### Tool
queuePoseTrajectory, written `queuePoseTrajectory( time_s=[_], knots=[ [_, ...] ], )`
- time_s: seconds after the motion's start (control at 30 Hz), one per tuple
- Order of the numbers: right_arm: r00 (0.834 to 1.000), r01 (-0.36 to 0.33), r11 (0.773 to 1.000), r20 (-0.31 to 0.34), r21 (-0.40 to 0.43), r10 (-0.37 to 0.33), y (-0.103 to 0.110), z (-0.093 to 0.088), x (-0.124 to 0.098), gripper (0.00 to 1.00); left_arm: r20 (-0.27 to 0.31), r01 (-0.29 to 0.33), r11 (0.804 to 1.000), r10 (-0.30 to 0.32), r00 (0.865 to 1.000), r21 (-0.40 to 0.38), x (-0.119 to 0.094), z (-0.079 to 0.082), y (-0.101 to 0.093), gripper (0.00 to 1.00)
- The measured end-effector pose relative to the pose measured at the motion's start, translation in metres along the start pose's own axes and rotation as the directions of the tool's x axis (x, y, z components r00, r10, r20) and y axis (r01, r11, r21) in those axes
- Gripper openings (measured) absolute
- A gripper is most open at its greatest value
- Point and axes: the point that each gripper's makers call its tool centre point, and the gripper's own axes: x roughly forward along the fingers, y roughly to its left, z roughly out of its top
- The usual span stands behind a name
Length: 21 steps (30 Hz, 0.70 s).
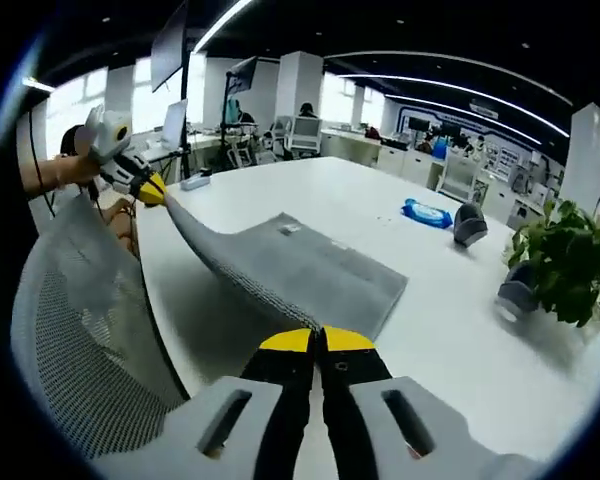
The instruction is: Fold the towel on the table until its edges align and the towel forms a compact rectangular stack.
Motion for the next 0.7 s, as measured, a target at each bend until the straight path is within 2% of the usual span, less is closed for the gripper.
queuePoseTrajectory(
  time_s=[0.3,0.43,0.7],
  knots=[
    [0.999,-0.009,1.0,0.037,-0.004,0.009,0.015,0.016,-0.027,0.0,0.063,-0.055,0.997,0.058,0.996,-0.046,-0.028,0.015,0.001,0.02],
    [0.998,-0.008,0.999,0.063,0.032,0.006,0.022,0.02,-0.037,0.0,0.097,-0.091,0.993,0.098,0.991,-0.072,-0.039,0.021,0.004,0.02],
    [0.999,-0.014,1.0,0.04,-0.013,0.015,0.034,0.027,-0.046,0.0,0.107,-0.11,0.992,0.117,0.987,-0.065,-0.056,0.029,0.003,0.02]
  ],
)
